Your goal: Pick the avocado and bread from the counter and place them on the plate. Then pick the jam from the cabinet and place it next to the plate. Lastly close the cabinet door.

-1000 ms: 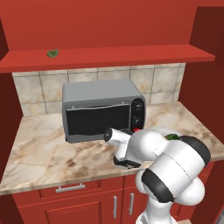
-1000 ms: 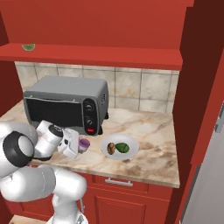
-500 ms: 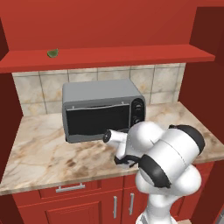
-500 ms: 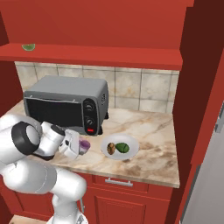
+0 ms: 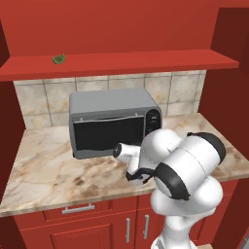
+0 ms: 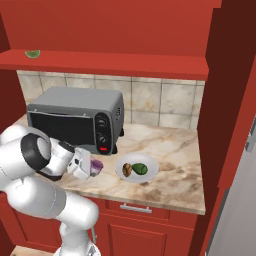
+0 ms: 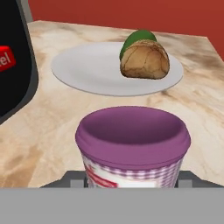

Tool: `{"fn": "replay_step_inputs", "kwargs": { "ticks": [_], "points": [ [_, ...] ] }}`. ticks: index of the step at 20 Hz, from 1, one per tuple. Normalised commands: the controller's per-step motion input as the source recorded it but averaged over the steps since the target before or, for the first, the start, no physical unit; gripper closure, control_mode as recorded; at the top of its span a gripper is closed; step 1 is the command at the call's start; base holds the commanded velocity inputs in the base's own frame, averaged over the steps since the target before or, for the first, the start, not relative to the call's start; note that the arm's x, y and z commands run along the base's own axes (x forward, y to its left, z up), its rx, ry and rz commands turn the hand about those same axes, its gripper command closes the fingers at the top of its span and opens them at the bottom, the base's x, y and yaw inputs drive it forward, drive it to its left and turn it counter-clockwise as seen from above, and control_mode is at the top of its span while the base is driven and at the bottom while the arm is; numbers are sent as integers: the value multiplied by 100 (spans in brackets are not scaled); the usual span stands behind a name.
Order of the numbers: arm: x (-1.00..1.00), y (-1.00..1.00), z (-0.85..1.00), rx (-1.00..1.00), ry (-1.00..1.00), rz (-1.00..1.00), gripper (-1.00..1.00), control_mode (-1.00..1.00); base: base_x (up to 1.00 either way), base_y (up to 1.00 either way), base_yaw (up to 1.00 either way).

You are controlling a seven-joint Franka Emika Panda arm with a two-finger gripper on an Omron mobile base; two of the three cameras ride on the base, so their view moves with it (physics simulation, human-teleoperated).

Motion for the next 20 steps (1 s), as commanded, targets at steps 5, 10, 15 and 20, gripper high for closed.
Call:
{"fn": "replay_step_inputs", "kwargs": {
  "ticks": [5,10,15,20],
  "points": [
    [-5,19,-5,0,-1,0,-100,-100,0,0,0],
    [-17,41,0,0,-1,0,-100,-100,0,0,0],
    [-22,38,2,0,0,0,-100,-100,0,0,0],
    [-41,35,38,0,0,0,-100,-100,0,0,0]
  ]
}}
